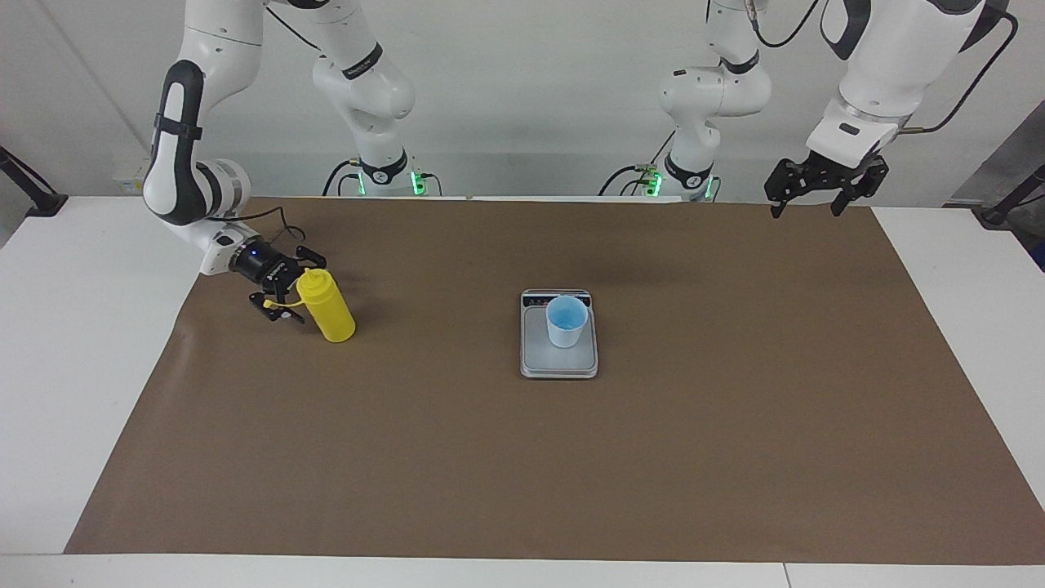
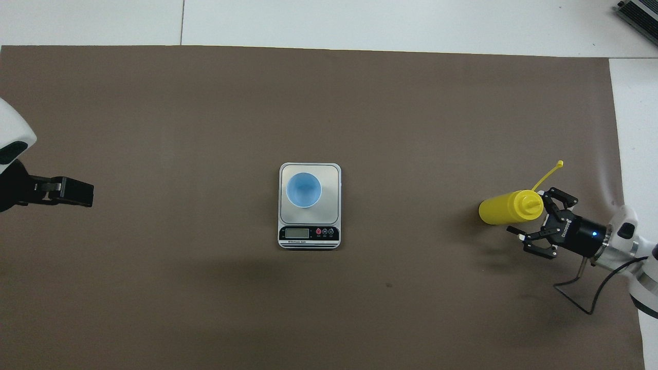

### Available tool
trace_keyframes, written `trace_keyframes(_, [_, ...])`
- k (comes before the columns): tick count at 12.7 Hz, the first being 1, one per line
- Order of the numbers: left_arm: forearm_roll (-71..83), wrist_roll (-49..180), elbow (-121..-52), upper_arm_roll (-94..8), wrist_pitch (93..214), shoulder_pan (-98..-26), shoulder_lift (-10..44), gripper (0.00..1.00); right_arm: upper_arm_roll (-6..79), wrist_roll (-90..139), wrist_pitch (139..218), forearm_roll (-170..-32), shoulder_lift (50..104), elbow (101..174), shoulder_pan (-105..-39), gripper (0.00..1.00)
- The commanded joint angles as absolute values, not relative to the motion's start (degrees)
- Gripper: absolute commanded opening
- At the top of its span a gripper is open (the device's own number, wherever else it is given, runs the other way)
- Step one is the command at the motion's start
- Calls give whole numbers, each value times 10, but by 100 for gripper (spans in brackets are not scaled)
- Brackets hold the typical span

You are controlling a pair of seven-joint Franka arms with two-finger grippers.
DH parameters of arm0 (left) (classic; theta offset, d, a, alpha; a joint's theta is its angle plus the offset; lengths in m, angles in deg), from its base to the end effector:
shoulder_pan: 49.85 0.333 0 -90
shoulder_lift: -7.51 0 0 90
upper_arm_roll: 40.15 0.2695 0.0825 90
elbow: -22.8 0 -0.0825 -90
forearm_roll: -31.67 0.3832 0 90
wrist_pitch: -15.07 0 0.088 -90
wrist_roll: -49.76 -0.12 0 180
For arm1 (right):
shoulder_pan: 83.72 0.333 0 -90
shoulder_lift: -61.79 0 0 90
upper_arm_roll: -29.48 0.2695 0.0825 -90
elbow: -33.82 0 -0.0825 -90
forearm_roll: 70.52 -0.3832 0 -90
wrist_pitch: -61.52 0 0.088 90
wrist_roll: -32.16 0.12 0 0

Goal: Pour seasoning into cup on scale with both arms
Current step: 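Move the open right gripper around the yellow bottle and close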

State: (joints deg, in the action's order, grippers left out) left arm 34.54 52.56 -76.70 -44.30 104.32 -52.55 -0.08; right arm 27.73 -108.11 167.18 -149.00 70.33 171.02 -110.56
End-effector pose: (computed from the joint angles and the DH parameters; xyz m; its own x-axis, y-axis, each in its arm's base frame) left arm 0.5112 -0.0571 0.5568 0.9967 -0.0689 -0.0438 -0.0715 -0.9955 -0.0618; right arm 0.4435 -0.1397 0.2095 0.2187 0.2627 0.9398 0.8687 -0.4910 -0.0649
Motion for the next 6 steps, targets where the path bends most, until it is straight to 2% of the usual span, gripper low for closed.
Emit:
trace_keyframes(1, [337,520,-786,-440,1052,-525,-18,100,280,-1091,1665,-1505,707,1706,-1099,100])
trace_keyframes(6, [337,524,-786,-436,1052,-511,-17,100,281,-1092,1665,-1505,708,1706,-1089,100])
